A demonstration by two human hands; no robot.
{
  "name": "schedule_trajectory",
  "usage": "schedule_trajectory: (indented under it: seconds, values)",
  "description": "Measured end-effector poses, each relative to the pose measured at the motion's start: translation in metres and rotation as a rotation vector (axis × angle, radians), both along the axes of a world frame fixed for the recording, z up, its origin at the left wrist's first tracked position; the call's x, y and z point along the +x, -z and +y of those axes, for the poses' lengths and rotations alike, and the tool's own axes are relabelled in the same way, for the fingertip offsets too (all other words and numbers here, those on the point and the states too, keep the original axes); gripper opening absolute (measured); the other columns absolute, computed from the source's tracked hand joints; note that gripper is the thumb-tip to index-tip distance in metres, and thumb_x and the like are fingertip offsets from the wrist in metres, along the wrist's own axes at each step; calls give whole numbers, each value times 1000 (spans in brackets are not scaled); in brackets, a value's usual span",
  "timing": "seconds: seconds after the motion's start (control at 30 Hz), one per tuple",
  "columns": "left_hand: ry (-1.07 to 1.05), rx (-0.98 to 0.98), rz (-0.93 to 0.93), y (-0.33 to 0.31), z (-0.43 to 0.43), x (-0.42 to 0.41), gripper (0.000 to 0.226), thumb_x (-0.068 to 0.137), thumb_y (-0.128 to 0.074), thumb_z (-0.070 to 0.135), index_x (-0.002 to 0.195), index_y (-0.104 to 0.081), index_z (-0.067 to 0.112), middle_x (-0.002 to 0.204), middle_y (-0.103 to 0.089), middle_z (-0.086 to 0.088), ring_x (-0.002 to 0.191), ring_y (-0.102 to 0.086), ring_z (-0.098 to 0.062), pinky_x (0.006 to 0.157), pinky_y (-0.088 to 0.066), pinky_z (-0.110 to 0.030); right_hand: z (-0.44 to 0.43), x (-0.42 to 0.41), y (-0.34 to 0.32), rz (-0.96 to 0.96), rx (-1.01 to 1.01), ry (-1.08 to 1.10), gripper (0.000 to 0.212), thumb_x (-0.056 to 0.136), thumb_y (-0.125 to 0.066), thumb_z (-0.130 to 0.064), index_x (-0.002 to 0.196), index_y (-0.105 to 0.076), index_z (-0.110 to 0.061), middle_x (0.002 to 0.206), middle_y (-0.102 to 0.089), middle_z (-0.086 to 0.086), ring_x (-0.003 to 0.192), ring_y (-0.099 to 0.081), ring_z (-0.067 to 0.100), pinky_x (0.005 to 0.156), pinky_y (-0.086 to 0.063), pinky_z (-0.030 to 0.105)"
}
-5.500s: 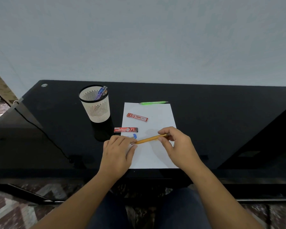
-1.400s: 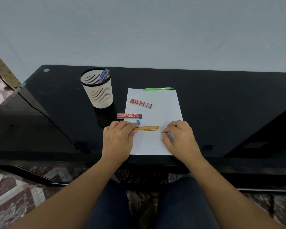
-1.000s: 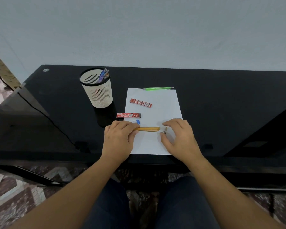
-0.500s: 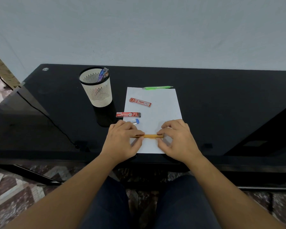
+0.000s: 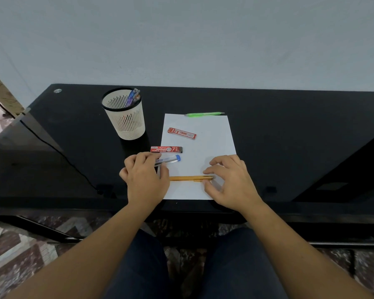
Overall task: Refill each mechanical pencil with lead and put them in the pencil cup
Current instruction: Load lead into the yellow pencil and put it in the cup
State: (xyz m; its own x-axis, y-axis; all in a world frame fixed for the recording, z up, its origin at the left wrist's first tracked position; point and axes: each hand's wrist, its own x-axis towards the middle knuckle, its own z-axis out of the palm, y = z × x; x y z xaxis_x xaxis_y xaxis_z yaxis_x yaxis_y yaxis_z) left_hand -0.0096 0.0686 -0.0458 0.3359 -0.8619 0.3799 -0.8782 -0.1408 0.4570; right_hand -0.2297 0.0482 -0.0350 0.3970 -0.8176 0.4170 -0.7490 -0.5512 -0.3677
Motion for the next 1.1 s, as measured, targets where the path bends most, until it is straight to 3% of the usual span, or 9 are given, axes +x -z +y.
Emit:
schedule_trajectory:
  seconds: [0.33, 0.5, 0.63, 0.87, 1.1]
  values:
    - [-12, 164, 7, -7, -6, 2, 37, 89, -59, 35, 125, -62, 30, 122, -51, 11, 117, -31, -18, 93, -22, -39, -2, 0, 1, -17, 20, 33, 27, 78, -53, -42, 86, -70, -23, 102, -59, -9, 100, -49, 11, 83, -40, 29]
    - [47, 254, -125, -20, -19, 11, 27, 95, -54, 38, 121, -61, 37, 119, -52, 14, 114, -34, -16, 86, -17, -35, -2, 0, 2, -21, 10, 31, 26, 77, -54, -42, 85, -70, -23, 103, -59, -9, 100, -49, 11, 83, -40, 29]
    - [127, 137, -153, -21, -14, 7, 24, 94, -56, 35, 117, -62, 34, 117, -57, 15, 113, -38, -13, 82, -12, -30, -3, 0, 3, -35, -11, 39, 27, 79, -54, -42, 89, -70, -23, 103, -60, -9, 100, -49, 11, 83, -41, 29]
    - [327, -33, -160, -8, -4, 1, 24, 85, -71, 25, 108, -68, 26, 104, -69, 11, 101, -59, -14, 88, -16, -30, -3, 1, 1, -3, -63, 48, 34, 89, -52, -44, 114, -64, -24, 108, -61, -9, 103, -49, 10, 85, -41, 28]
    - [481, -195, -284, -6, -1, -1, 28, 92, -48, 38, 104, -70, 26, 93, -70, 13, 92, -60, -12, 89, -26, -39, -3, 1, 5, 9, -139, -6, 37, 87, -60, -45, 116, -66, -23, 104, -63, -6, 98, -52, 13, 81, -41, 28]
